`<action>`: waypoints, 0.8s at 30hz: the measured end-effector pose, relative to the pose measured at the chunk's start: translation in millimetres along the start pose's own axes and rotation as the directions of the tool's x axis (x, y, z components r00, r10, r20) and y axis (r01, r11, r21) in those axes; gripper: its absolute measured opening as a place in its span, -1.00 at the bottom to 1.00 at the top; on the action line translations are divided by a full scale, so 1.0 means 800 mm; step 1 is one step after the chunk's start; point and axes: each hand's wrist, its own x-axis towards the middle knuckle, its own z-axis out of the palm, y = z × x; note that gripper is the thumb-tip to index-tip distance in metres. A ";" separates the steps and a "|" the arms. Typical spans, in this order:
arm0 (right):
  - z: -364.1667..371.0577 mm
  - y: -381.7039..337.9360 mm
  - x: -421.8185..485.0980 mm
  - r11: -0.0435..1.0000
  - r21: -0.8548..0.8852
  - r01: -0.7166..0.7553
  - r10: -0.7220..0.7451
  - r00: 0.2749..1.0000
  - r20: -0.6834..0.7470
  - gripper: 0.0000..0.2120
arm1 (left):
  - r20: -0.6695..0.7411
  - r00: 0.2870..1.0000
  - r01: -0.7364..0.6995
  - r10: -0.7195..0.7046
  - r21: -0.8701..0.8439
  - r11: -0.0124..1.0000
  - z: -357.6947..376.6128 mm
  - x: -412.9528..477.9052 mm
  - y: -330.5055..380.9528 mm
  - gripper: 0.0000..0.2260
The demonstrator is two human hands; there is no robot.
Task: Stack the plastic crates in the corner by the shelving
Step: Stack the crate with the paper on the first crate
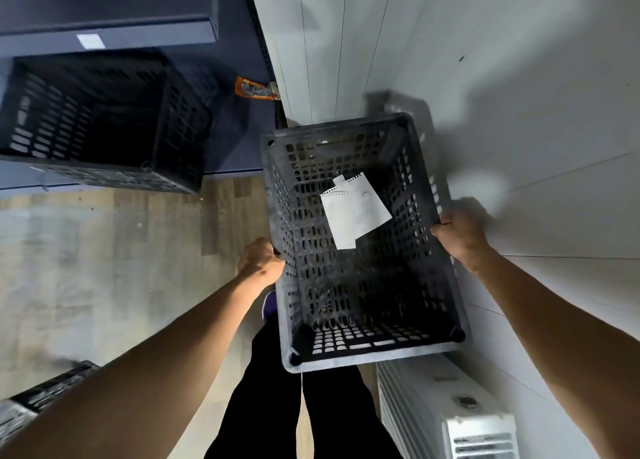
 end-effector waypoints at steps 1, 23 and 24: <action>0.001 0.001 0.002 1.000 0.001 0.002 -0.002 1.000 0.004 -0.88 | -0.003 1.000 -0.009 0.009 -0.010 1.000 0.000 0.003 0.002 -0.88; 0.030 0.021 0.022 0.991 -0.132 -0.033 0.044 0.996 0.081 -0.84 | -0.096 0.994 -0.063 0.050 -0.142 0.988 0.048 0.053 -0.004 -0.92; 0.035 0.023 0.021 0.988 -0.154 -0.029 0.041 0.996 0.076 -0.91 | -0.109 0.993 -0.060 0.046 -0.129 0.990 0.048 0.055 -0.004 -0.94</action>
